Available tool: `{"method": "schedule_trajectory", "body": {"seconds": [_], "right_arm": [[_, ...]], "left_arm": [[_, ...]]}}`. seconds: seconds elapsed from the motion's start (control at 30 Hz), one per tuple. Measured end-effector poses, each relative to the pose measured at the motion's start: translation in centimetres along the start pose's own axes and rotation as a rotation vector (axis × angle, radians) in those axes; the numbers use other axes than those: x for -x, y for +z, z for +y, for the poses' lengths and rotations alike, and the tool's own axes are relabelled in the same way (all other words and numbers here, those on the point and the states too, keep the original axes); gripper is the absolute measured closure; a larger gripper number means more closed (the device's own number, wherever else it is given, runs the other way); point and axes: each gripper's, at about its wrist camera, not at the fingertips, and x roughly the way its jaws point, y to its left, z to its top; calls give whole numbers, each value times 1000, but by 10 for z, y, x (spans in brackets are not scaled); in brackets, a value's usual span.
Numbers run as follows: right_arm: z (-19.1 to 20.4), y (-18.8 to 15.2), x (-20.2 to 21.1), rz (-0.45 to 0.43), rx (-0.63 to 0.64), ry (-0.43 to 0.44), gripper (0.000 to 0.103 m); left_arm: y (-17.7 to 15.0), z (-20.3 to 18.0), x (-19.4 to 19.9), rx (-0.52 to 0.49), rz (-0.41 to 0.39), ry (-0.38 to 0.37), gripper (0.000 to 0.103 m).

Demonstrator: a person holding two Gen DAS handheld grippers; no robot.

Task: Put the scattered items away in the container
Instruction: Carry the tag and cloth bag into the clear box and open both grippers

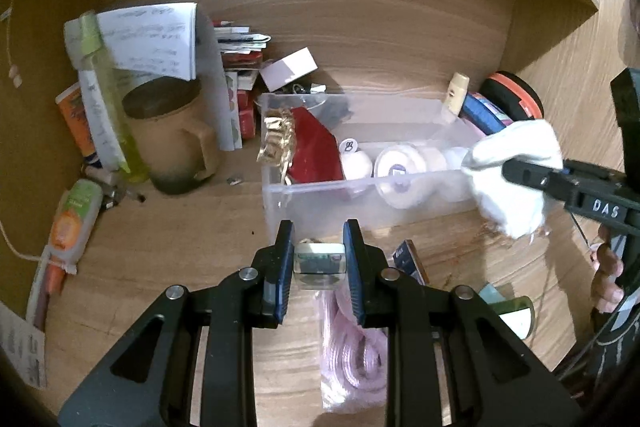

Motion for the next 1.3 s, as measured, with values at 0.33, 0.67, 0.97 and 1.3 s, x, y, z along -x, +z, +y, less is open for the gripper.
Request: {"method": "schedule_trajectory", "body": {"seconds": [0.33,0.67,0.97,1.3], "right_arm": [[-12,16,6,-58,-26,-35,70],[-14,35,-6,-71,-23,-32,70],[-19,47,-28,-37,-9,-35,70],[-16,53,-61,30,6,-9,70]], "left_arm": [[25,-3,0,-39,-42,14,79],[56,-8,-6,-58,-84,-24,79],[71,-22,-36,-72,-45,-95,79],[76,-32,-75,-91,15,-101,79]]}}
